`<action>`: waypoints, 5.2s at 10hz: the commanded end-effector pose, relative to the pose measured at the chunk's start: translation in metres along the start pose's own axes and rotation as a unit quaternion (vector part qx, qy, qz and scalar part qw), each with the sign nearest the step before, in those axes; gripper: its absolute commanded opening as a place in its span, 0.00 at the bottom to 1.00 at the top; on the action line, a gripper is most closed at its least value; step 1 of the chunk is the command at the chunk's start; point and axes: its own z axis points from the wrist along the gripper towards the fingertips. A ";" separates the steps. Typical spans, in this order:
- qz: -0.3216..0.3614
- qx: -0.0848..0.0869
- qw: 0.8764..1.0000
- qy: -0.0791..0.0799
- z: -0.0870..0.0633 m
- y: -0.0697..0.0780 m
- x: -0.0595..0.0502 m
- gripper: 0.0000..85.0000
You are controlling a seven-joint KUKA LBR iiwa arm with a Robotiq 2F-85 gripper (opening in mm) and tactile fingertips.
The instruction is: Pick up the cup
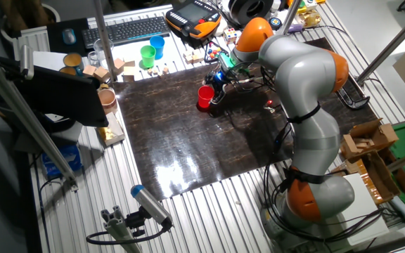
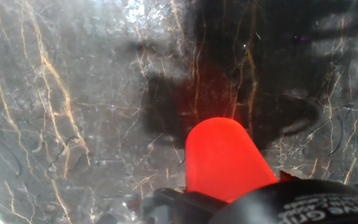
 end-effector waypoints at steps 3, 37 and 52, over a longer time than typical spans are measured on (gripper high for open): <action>0.000 -0.001 1.000 -0.005 -0.001 0.000 0.000 0.69; 0.000 0.004 1.000 -0.018 -0.135 -0.049 0.022 0.84; -0.004 0.009 0.999 -0.034 -0.137 -0.049 0.030 0.84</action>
